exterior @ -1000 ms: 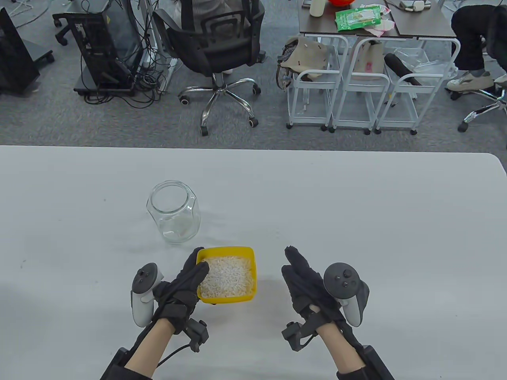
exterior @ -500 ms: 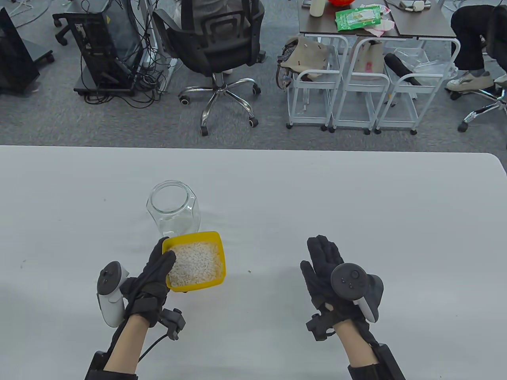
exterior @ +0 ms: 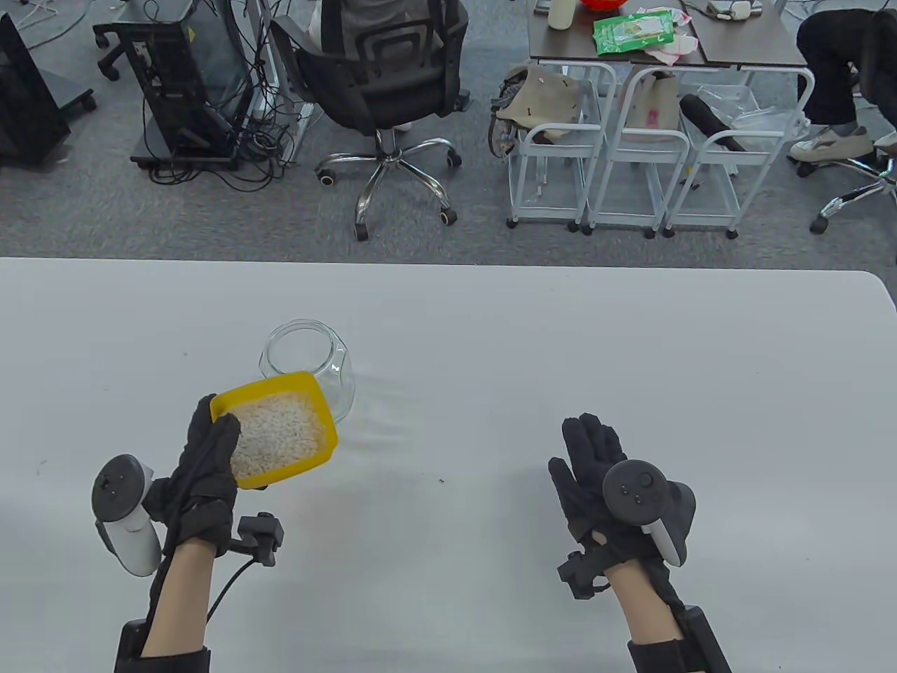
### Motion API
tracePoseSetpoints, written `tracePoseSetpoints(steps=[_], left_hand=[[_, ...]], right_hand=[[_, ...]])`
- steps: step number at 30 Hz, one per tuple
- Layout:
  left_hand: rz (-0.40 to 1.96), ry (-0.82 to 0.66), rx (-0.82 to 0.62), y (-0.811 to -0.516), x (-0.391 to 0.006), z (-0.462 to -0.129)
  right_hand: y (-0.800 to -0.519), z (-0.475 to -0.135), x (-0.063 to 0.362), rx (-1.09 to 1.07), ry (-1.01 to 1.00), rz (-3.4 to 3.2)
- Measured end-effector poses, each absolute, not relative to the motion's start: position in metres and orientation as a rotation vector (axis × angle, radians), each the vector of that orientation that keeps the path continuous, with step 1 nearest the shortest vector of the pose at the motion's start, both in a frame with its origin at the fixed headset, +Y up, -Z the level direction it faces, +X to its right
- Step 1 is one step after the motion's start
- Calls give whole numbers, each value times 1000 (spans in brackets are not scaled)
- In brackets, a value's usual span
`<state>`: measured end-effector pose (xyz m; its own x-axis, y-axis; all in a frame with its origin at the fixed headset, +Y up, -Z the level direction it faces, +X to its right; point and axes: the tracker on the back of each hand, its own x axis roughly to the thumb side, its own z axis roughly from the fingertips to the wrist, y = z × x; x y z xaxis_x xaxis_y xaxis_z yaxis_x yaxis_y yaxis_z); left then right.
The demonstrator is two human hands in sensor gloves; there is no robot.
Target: Pour rice from plastic food container into glass jar
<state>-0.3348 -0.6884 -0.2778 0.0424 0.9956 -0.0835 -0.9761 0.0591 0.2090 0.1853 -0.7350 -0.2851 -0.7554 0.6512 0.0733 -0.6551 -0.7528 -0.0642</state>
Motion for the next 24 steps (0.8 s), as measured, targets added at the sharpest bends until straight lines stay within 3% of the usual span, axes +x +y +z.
tracePoseSetpoints(steps=[12,24], left_hand=[[1300,362,260,-618,-364,-305],[1155,454,301,-595,-356,-345]], right_hand=[[-737,-285,180,85,-74,2434],[-738,-286,177,97,-33,2430]])
